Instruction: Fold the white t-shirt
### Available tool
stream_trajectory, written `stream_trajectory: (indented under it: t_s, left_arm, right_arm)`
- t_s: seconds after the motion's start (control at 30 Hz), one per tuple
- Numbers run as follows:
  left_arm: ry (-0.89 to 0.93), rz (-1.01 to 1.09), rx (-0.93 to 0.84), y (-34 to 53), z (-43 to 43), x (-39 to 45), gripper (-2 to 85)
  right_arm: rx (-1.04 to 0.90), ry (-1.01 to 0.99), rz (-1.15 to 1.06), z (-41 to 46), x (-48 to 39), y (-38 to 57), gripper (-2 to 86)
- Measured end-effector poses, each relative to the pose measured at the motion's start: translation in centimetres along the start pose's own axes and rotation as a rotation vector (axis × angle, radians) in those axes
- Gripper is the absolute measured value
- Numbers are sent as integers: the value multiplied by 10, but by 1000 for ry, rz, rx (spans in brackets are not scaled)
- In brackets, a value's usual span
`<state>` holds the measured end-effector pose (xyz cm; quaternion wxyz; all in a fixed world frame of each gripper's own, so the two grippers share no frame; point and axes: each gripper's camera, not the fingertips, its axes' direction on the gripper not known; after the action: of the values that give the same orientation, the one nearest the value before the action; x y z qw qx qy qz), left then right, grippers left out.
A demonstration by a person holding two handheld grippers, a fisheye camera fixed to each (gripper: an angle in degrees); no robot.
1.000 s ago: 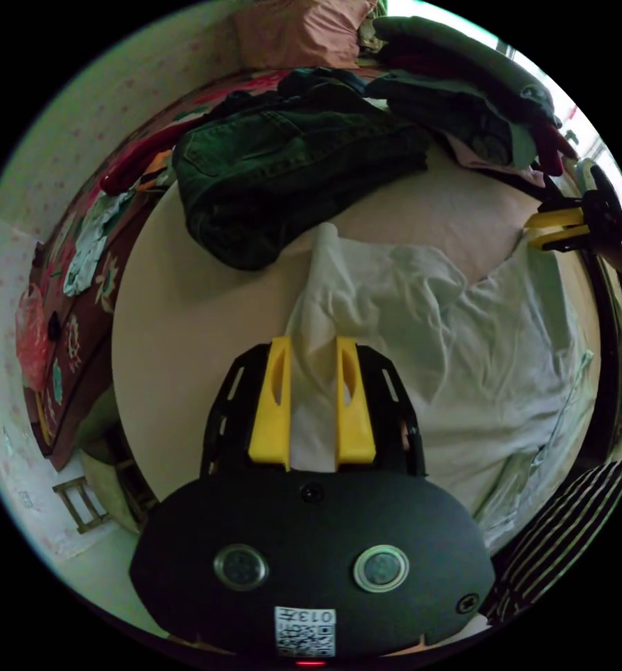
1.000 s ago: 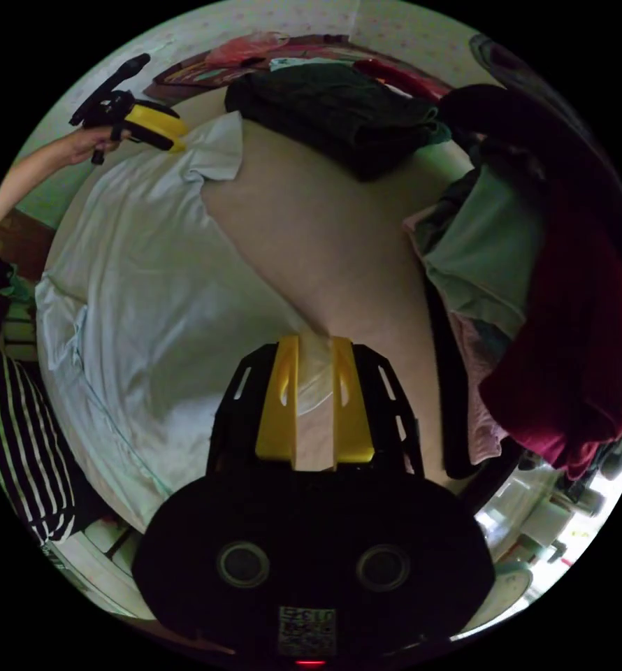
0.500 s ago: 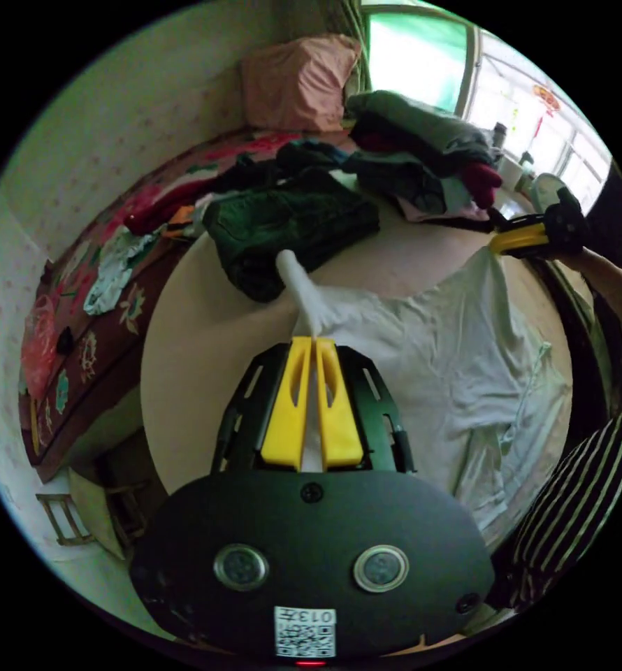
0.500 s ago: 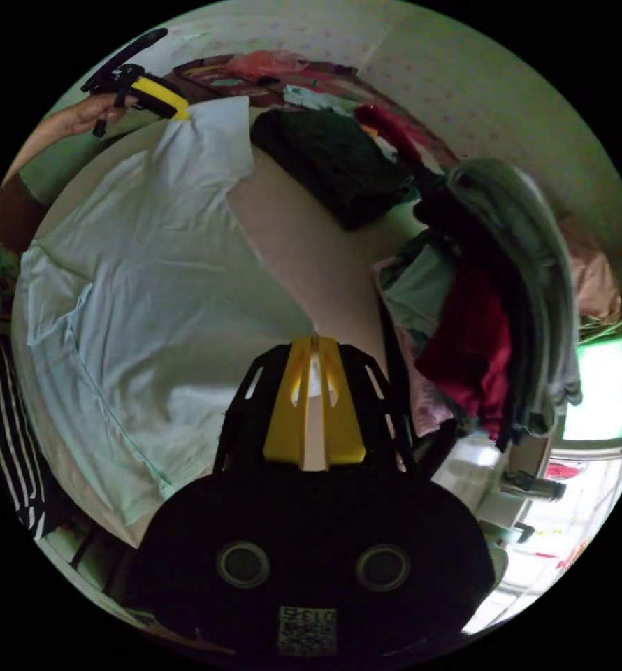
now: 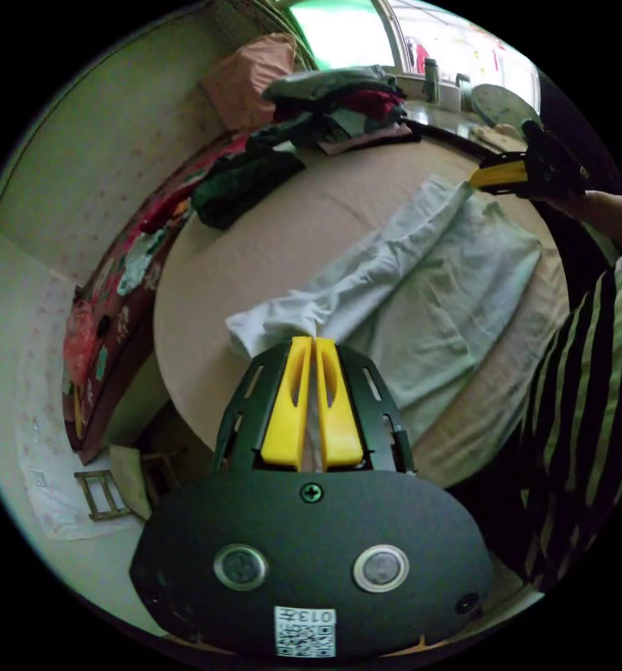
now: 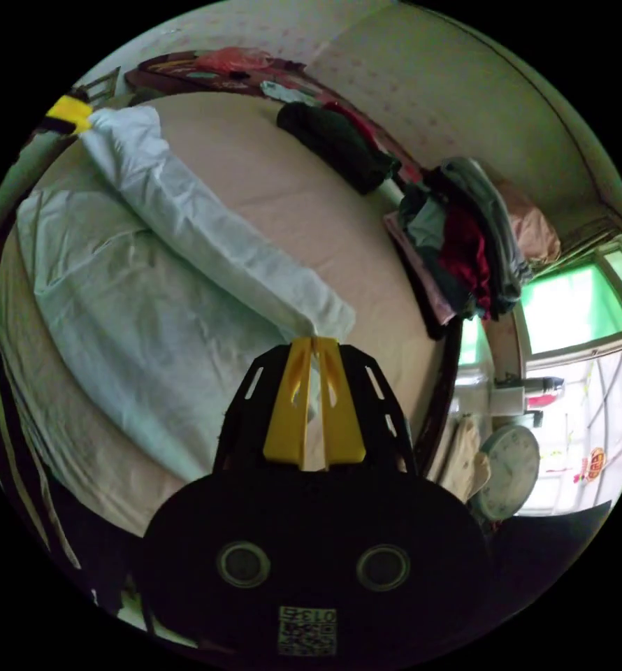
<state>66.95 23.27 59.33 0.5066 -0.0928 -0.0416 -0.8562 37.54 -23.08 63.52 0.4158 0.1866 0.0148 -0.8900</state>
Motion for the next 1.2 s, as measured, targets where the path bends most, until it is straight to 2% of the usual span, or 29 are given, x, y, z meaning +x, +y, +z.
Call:
stream_trajectory:
  t_s: [0.17, 0.27, 0.37, 0.43, 0.5, 0.63, 0.83, 0.9, 1.0, 1.13, 1.2]
  left_arm:
    - [38, 20, -113, 9, 31, 30, 12]
    - [66, 17, -115, 17, 32, 28, 29]
    - [161, -35, -161, 33, 28, 16, 76]
    - [233, -75, -176, 50, 17, 2, 78]
    - [209, -172, -141, 57, 7, -20, 73]
    - [81, -355, -81, 22, 18, -74, 74]
    - [20, -212, -77, -73, 67, -73, 68]
    - [38, -157, -115, -89, 84, -65, 61]
    - [6, -91, -149, -101, 102, -54, 30]
    - [-32, -138, -134, -97, 106, -56, 8]
    - [-28, -187, -107, -93, 106, -58, 6]
  right_arm:
    - [-63, -70, 25, 24, -13, 23, 26]
    - [-75, -149, 7, 25, -7, 35, 50]
    - [-70, -278, 12, 18, 6, 59, 70]
    - [-39, -328, 92, 13, 27, 74, 73]
    - [-2, -331, 285, 15, 68, 88, 75]
    - [16, -351, 419, 49, 111, 72, 83]
    - [-48, -475, 480, 121, 134, 26, 80]
    - [-121, -501, 456, 142, 131, 18, 60]
    - [-132, -507, 438, 143, 134, 14, 28]
    - [-79, -461, 470, 138, 145, 29, 19]
    - [-71, -556, 562, 154, 152, 48, 18]
